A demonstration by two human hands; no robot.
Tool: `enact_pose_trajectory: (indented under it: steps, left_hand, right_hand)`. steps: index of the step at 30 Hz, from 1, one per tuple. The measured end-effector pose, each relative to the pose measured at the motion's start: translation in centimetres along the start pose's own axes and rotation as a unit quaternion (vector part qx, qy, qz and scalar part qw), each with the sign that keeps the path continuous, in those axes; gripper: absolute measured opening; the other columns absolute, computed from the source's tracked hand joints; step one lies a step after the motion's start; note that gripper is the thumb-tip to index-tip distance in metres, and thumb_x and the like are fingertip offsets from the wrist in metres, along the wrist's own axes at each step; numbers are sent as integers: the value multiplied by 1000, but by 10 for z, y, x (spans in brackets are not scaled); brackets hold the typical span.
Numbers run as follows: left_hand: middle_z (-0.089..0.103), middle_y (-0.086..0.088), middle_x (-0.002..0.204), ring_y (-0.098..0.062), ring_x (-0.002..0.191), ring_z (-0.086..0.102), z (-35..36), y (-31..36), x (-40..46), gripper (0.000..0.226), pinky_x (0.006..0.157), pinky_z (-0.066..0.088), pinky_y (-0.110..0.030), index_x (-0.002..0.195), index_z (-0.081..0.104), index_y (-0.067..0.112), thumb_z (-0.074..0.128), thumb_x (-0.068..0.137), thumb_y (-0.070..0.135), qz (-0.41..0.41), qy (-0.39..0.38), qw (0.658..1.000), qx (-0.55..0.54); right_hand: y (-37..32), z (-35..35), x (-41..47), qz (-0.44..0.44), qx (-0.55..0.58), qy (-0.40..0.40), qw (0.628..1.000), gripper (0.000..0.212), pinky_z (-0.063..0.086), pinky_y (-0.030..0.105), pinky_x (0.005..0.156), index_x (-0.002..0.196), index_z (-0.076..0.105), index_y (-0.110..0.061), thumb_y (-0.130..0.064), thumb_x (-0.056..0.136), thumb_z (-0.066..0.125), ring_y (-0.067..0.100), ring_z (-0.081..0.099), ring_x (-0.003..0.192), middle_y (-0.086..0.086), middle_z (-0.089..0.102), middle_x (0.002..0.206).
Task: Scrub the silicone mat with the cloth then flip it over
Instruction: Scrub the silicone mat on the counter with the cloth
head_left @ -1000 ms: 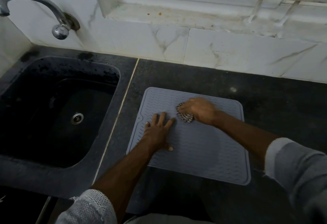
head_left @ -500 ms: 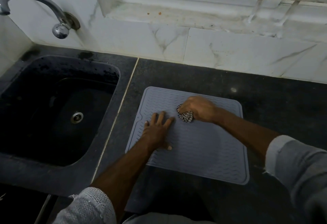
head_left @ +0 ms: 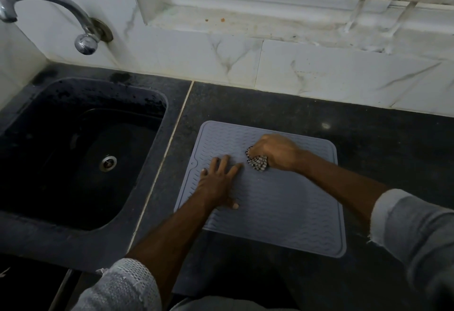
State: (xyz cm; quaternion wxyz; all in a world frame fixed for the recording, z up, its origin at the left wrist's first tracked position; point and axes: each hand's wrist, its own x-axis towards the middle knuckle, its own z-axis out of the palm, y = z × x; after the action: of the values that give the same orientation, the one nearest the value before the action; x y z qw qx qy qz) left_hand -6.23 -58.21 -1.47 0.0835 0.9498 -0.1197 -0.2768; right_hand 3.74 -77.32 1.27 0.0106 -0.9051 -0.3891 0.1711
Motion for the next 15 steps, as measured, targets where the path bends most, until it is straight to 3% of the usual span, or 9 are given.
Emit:
enact_pose_trajectory:
  steps: [5, 11, 15]
  left_hand:
    - [-17, -7, 159, -38, 145, -15, 2, -1, 3, 115, 114, 8, -63, 152, -1, 34, 79, 70, 46, -5, -3, 1000, 5]
    - [-19, -7, 159, -37, 145, -16, 5, -1, 5, 117, 114, 8, -62, 153, -3, 28, 78, 71, 48, -13, -7, 1000, 20]
    - [-19, -8, 159, -37, 144, -17, 2, -1, 3, 116, 114, 6, -62, 152, -2, 33, 79, 70, 46, -5, -7, 1000, -1]
  right_hand:
    - [-3, -15, 10, -11, -11, 12, 1000, 19, 48, 37, 87, 103, 68, -20, -21, 86, 59, 23, 60, 98, 3, 69, 108]
    - [-17, 4, 16, -33, -17, 42, 998, 24, 43, 36, 89, 112, 62, -26, -30, 93, 49, 23, 53, 103, 2, 64, 115]
    - [10, 9, -14, 1, 22, 36, 999, 31, 44, 39, 93, 122, 59, -27, -29, 92, 55, 28, 54, 108, 7, 60, 121]
